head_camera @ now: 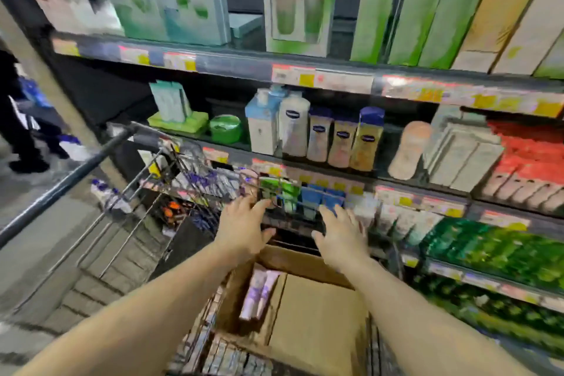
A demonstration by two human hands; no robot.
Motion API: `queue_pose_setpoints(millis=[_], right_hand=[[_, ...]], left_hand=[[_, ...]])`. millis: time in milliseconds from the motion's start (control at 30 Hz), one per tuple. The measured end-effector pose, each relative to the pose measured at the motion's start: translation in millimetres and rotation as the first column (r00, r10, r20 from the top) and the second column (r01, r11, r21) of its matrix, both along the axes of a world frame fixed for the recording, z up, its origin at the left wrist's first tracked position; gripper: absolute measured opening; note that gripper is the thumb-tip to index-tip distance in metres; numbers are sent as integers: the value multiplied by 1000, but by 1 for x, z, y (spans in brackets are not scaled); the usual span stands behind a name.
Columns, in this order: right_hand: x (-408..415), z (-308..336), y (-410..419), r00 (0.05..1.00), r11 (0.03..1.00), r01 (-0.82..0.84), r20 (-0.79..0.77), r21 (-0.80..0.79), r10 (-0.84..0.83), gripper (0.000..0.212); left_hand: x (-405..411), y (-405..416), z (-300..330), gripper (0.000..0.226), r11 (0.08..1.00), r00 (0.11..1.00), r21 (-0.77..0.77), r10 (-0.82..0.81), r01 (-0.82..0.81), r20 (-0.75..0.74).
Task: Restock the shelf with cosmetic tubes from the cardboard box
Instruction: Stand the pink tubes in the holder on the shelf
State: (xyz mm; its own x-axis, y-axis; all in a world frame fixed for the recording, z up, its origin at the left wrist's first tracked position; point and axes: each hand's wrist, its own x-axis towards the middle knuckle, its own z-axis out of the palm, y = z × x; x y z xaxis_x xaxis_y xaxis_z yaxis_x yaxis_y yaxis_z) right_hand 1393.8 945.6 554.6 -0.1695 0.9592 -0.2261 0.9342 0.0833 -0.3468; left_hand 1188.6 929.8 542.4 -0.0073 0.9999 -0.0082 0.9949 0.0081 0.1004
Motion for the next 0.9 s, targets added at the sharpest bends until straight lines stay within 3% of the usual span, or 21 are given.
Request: queue_pose_setpoints(millis=[200,267,333,467,633,767,900], right_hand=[[-8,-53,-4,993,987,113,40,-115,-109,55],[-12,-75,-7,992,982,121,51,-143,-115,55],[-20,-98,-10,992,974,122,60,-193,-113,54],[-38,-144,-18,992,942,122,74,-313,-104,54],[-57,-202,-18,991,921,122,98,-371,-92,55],[-61,-240,-13,993,911,110,86,-397,-83,55],[-58,-264,-15,995,908,99,71,-407,-76,55]], left_hand=[[-39,-1,-84,74,989,988,-146,46,-24,148],[-44,-10,-114,60,979,972,-201,85,-41,217],[-48,-20,-149,51,951,963,-305,118,-40,241],[-48,-26,-206,55,893,950,-447,180,-49,255],[-46,-22,-280,53,789,841,-585,437,-189,318],[-42,-36,-331,52,671,737,-678,614,-299,283],[-32,-42,-349,63,648,707,-674,657,-353,261]])
